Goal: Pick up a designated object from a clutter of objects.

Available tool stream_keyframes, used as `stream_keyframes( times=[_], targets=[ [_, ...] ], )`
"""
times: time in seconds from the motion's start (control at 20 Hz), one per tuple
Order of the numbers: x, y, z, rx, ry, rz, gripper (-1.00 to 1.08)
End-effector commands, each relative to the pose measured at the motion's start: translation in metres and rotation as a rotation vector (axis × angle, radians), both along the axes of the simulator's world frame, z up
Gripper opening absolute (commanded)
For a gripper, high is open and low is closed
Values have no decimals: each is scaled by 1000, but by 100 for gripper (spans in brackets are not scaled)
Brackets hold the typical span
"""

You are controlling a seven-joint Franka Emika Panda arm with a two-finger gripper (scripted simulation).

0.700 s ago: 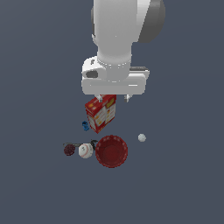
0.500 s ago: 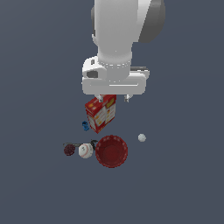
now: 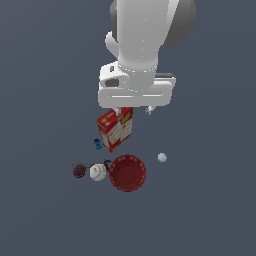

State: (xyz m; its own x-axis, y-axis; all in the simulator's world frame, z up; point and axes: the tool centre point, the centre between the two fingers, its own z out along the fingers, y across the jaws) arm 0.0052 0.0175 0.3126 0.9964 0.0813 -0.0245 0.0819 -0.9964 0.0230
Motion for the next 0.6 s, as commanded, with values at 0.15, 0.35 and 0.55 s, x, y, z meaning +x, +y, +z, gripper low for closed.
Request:
stream_keyframes(
  times=[0.15,0.35,0.55],
  targets=[
    [5,-4,-6,2,0,2,100],
    [15,-13,-18,7,-1,6,100],
    [29,-26,-37,14,-3,11,100]
  ],
)
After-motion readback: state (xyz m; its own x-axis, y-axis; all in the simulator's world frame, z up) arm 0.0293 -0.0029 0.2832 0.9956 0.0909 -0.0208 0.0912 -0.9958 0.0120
